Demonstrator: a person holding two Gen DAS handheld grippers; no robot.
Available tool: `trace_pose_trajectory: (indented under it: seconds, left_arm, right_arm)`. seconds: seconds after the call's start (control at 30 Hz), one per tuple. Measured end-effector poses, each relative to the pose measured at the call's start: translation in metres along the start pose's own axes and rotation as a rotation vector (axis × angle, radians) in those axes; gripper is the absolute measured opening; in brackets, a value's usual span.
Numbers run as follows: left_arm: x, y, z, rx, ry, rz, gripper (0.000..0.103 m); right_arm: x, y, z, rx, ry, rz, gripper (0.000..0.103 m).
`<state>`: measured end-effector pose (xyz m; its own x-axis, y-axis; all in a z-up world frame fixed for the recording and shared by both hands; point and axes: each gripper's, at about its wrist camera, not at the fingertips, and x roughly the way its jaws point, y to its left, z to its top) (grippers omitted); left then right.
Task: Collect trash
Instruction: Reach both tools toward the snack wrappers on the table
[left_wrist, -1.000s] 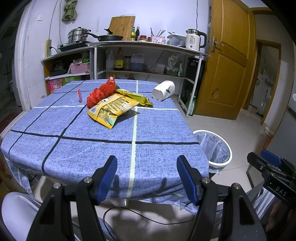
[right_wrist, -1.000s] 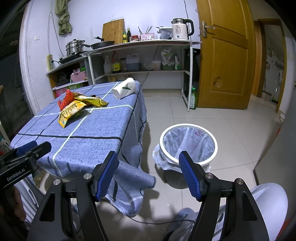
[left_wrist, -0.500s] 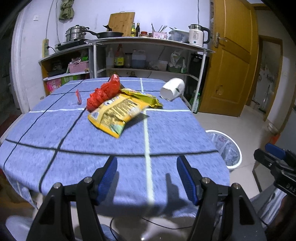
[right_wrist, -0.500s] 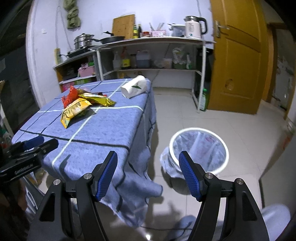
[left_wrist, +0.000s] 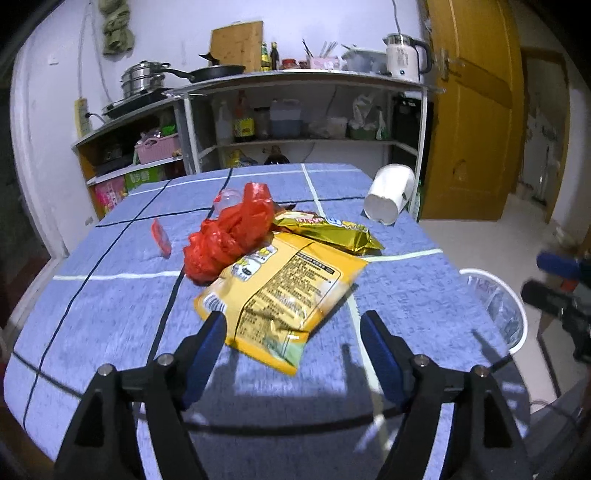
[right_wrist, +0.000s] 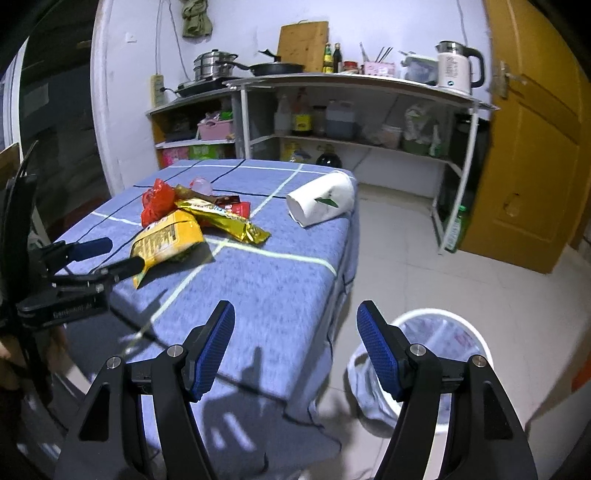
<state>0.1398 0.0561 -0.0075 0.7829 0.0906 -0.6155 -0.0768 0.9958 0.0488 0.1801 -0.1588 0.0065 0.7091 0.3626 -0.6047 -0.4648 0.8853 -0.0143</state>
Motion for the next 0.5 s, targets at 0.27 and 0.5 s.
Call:
trace_pose_trajectory:
  seconds: [0.27, 0.5]
  left_arm:
    - [0.031, -0.002, 0.012, 0.048, 0.062, 0.072, 0.081]
    - [0.042, 0.005, 0.017, 0.05, 0.081, 0.048, 0.06]
  right_arm:
    - [0.047, 0.008, 0.033, -0.105, 0.027, 0.089, 0.069]
    - [0.106, 0.019, 0.06, -0.223, 0.102, 0.194, 0.069]
